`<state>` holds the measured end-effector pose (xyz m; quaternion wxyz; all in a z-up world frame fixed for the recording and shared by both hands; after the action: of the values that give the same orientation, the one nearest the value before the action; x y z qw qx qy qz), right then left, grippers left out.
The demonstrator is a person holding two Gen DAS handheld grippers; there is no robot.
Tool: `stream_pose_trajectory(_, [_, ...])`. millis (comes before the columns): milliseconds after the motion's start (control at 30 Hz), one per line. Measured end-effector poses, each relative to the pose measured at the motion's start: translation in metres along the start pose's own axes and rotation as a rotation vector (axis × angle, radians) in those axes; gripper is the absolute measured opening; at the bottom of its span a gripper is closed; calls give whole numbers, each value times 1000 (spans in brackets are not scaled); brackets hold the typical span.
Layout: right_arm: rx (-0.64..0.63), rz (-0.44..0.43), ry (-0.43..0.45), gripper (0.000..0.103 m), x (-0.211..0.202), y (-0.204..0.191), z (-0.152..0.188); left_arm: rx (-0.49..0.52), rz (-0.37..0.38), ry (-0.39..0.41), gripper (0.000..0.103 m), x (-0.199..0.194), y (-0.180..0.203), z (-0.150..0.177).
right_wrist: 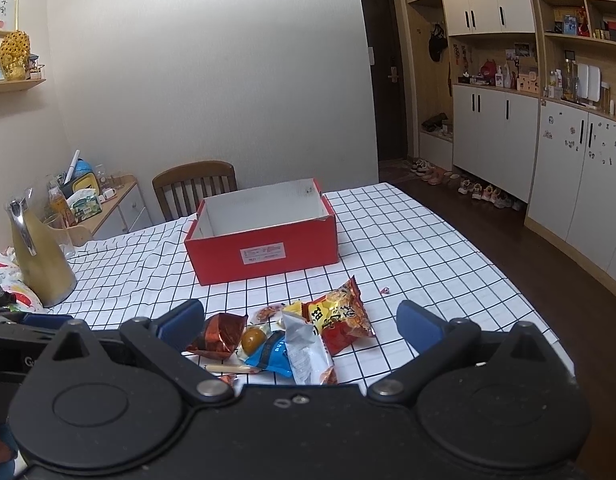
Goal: Organize snacks
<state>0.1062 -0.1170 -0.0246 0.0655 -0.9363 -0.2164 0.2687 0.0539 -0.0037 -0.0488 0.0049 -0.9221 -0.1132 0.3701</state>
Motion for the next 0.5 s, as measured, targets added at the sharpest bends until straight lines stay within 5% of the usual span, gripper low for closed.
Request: stream_pose_trajectory(500, [-54,-46,-14,103,6,-7,-4,-17,-7,-14,102,6,-2,-2])
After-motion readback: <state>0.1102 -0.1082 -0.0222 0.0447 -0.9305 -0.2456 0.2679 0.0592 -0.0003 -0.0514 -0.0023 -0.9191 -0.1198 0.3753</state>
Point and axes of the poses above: each gripper's, at about its wrist camera, not at the fingertips, and x roughly the way its jaws point, y to its right, z to its underside, the point moved 8 cm from there along x, roughly the way its jaws point, and after that the axes turned 12 degrees about -z, right-handed, at the moved point
